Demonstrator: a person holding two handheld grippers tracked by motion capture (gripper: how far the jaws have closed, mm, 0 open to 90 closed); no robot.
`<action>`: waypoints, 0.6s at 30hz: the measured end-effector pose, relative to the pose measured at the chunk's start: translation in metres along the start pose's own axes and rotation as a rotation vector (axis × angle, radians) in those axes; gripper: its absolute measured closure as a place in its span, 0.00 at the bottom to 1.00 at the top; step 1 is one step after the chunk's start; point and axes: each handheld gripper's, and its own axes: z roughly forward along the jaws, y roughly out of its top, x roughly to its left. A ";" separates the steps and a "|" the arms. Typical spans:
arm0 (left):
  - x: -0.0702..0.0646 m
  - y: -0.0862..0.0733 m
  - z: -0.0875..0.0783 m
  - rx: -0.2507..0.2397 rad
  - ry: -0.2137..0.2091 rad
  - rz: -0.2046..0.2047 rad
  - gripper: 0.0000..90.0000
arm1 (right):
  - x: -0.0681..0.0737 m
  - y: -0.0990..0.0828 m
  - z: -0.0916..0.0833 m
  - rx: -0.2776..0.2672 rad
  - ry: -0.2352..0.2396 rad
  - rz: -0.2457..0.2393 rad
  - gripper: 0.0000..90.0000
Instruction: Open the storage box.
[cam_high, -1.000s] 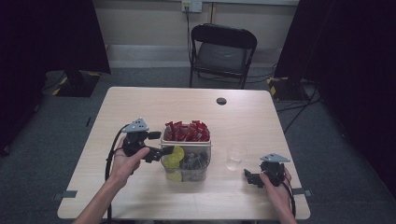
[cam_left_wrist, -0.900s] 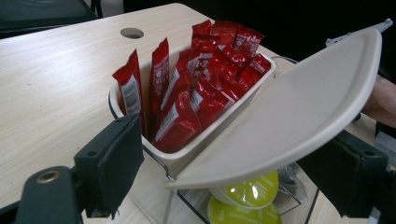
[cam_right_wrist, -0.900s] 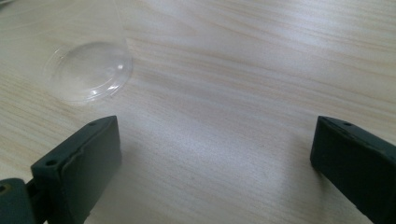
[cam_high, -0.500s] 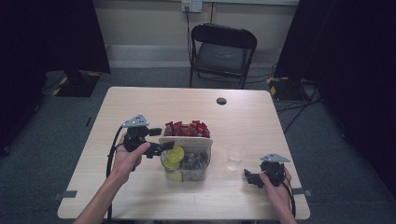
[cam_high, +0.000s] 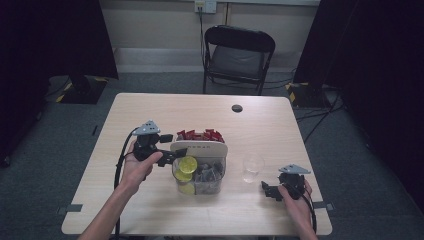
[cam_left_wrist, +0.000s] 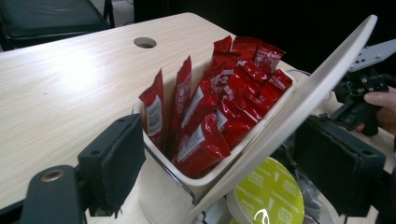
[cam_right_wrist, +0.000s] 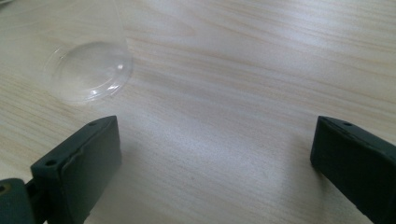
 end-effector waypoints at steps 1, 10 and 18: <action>0.001 0.000 0.000 0.000 0.003 -0.001 0.19 | 0.000 0.000 0.000 0.000 0.000 0.000 0.01; 0.008 0.000 0.002 -0.008 0.048 -0.028 0.20 | 0.000 0.000 0.000 0.000 0.001 0.003 0.01; 0.013 0.000 0.001 -0.005 0.038 -0.037 0.17 | 0.000 0.000 0.000 0.000 0.001 0.003 0.01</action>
